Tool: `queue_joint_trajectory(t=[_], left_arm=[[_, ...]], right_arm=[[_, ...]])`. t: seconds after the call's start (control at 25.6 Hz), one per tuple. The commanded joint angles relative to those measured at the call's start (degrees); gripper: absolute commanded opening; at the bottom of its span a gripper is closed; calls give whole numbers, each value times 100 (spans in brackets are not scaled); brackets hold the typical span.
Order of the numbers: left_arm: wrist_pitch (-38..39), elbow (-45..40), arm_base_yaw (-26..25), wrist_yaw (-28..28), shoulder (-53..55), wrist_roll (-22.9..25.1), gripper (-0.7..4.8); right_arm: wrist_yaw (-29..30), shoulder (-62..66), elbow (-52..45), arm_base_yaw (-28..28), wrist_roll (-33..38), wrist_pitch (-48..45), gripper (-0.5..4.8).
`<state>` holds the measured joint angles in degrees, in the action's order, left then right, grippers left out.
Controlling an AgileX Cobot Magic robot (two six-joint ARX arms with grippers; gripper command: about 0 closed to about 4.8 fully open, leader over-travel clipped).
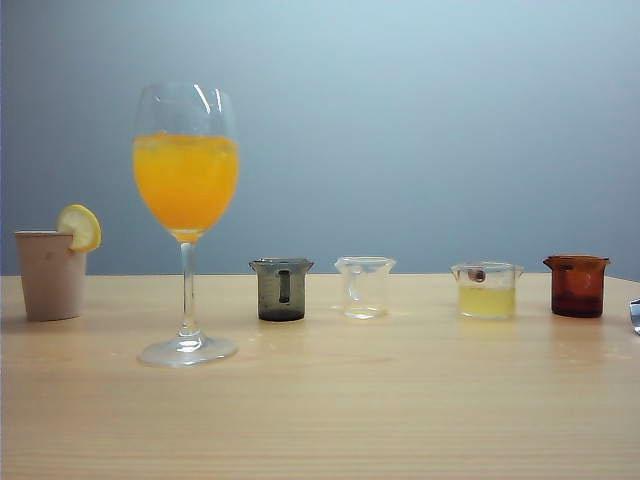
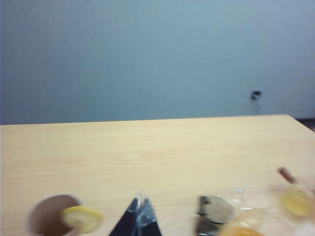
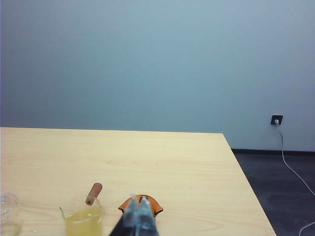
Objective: Pick up the third measuring cup from the left, pour the pineapple juice inside into the goblet, and finally put the measuring cup back in its original place.
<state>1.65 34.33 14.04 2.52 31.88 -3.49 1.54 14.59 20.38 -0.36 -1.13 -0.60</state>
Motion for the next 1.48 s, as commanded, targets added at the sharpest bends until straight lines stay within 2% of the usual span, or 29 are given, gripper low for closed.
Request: queue_joint_trajectory(t=[0.04, 0.12, 0.23, 0.39, 0.51, 0.66, 0.82, 0.94, 1.13, 1.29, 1.48], left_arm=[[326, 400, 518, -44, 240, 9, -5], [953, 769, 1043, -393, 400, 57, -5], [1333, 990, 1499, -702, 470, 70, -5], [1572, 1121, 1786, -704, 470, 42, -5], [2111, 1364, 1786, -704, 492, 46, -5], [2330, 1591, 1786, -667, 494, 46, -5], [2400, 1655, 1786, -616, 494, 37, -5], [2444, 1655, 1786, -619, 494, 4, -5], [2441, 1655, 1786, -619, 494, 4, -5], [2439, 1655, 1786, -621, 494, 4, -5], [2439, 1655, 1786, -619, 496, 4, -5]], right_arm=[[9, 164, 131, 9, 151, -114, -5], [-7, 367, 299, 9, 151, -116, -6], [-7, 573, 485, 9, 151, -118, -6], [11, 863, 699, 33, 151, -118, -5], [-17, 1016, 828, 317, 151, -136, -6], [-144, 1213, 879, 822, 151, -146, -6], [-890, 1593, 879, 1725, 151, -302, -5], [-1213, 2059, 763, 2330, 352, -885, -5], [-1259, 2798, 417, 2686, 396, -2048, -6], [-1349, 3355, 391, 2706, 396, -2332, -5], [-1342, 4507, 391, 2706, 417, -3429, -6]])
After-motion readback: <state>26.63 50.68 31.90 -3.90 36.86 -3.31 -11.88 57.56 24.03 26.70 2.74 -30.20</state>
